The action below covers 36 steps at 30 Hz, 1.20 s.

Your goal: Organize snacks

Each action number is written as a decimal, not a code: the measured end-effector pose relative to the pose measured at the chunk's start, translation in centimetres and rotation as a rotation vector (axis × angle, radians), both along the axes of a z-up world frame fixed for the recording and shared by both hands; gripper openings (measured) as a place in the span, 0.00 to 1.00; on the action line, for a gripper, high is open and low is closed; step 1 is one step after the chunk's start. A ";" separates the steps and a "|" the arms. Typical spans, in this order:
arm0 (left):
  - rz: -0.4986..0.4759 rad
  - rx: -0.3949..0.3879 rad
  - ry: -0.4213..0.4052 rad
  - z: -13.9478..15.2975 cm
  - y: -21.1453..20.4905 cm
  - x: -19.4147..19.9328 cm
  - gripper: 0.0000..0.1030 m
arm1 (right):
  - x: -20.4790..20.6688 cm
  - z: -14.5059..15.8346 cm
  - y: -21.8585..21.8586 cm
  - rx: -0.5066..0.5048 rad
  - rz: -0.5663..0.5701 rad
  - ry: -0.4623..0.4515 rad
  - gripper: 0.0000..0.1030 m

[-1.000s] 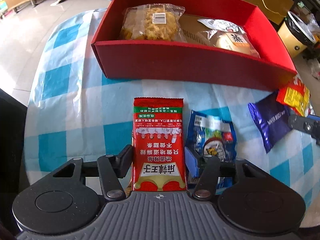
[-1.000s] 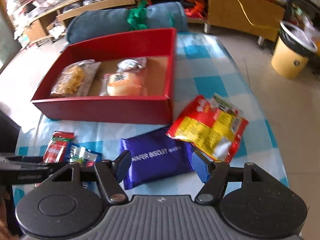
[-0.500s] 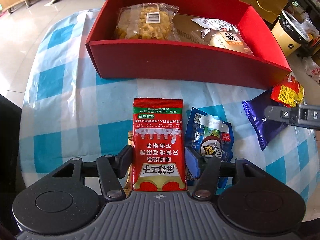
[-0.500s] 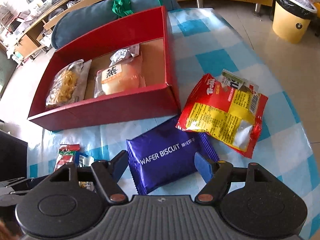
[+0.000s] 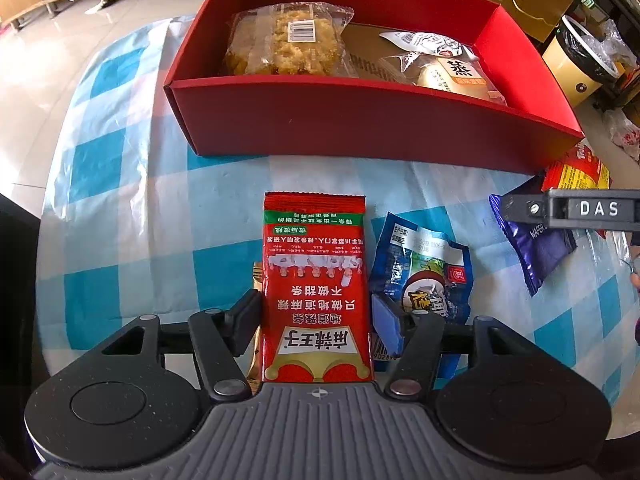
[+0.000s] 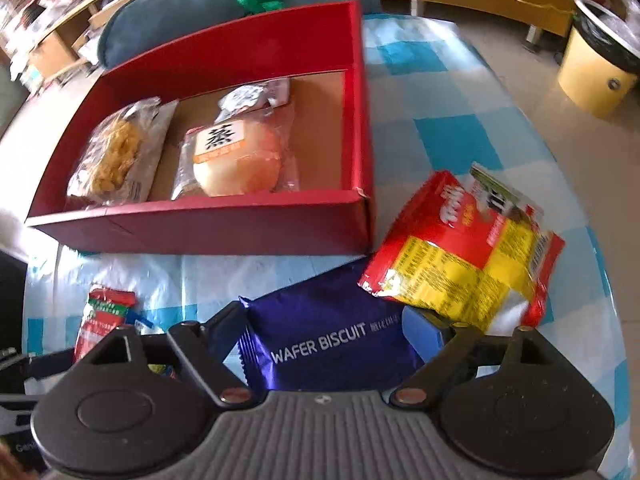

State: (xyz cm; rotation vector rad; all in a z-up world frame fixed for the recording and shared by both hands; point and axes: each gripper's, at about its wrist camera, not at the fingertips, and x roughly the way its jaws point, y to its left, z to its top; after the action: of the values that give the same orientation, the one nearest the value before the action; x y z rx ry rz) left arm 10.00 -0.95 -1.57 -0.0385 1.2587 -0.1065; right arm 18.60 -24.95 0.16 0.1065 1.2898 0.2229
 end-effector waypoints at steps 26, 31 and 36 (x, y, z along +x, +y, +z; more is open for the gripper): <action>-0.012 -0.021 0.020 -0.3 0.6 -0.1 0.69 | -4.4 2.1 1.4 -0.008 0.224 0.008 0.46; -0.024 -0.020 0.021 -0.3 0.5 -0.2 0.69 | -7.0 1.8 1.0 -0.126 0.368 0.079 0.46; -0.022 -0.020 0.023 -0.4 0.4 -0.2 0.70 | -7.0 2.8 -1.3 -0.069 0.207 0.105 0.63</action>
State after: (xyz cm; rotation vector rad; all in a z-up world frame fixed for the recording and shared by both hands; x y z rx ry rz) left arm 9.84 -0.52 -1.94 -0.0429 1.2814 -0.1377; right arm 11.62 -26.23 2.92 -0.0762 1.4129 0.3531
